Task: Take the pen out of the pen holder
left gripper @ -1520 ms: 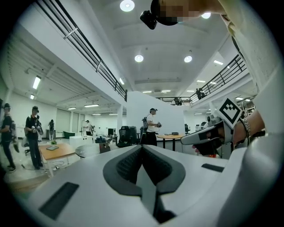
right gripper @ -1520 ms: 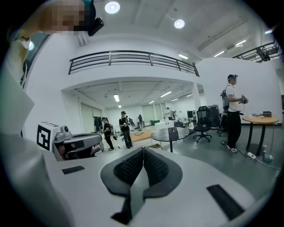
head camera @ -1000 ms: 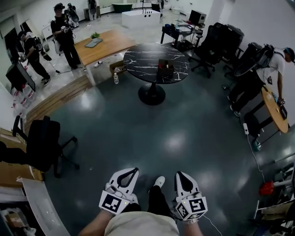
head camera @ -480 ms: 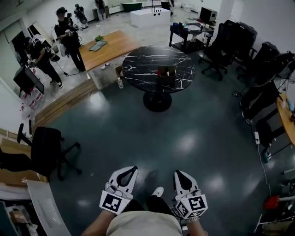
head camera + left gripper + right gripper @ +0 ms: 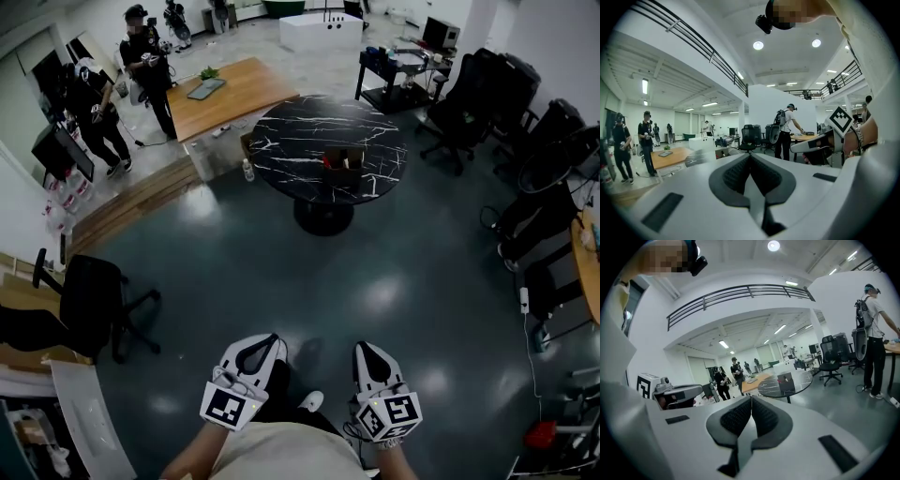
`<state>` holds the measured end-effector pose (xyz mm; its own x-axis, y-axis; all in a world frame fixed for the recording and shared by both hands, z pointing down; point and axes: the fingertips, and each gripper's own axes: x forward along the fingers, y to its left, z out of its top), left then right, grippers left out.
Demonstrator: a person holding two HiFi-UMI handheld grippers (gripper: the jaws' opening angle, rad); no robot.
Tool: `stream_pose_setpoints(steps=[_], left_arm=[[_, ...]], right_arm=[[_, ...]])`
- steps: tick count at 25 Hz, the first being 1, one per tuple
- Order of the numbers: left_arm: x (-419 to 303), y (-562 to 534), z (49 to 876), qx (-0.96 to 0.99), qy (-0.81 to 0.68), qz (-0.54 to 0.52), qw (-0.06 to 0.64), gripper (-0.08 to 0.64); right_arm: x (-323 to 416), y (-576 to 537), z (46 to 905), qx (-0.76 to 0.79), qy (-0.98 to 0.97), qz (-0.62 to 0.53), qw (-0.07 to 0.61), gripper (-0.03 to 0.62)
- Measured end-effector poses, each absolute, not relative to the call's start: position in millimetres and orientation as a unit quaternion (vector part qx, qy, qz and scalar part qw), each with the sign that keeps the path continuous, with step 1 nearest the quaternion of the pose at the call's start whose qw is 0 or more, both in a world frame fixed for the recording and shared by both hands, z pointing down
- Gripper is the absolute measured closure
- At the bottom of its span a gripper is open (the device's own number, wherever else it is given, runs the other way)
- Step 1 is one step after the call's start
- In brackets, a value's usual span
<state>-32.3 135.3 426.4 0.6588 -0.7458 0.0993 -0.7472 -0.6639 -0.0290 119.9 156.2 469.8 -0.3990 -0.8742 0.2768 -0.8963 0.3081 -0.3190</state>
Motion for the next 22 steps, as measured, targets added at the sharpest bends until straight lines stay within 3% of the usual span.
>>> stream_pose_setpoints(steps=[22], left_arm=[[-57, -137, 418, 0.953, -0.301, 0.035, -0.021, 0.548]], right_arm=[[63, -73, 445, 0.605, -0.777, 0.164, 0.066, 0.574]])
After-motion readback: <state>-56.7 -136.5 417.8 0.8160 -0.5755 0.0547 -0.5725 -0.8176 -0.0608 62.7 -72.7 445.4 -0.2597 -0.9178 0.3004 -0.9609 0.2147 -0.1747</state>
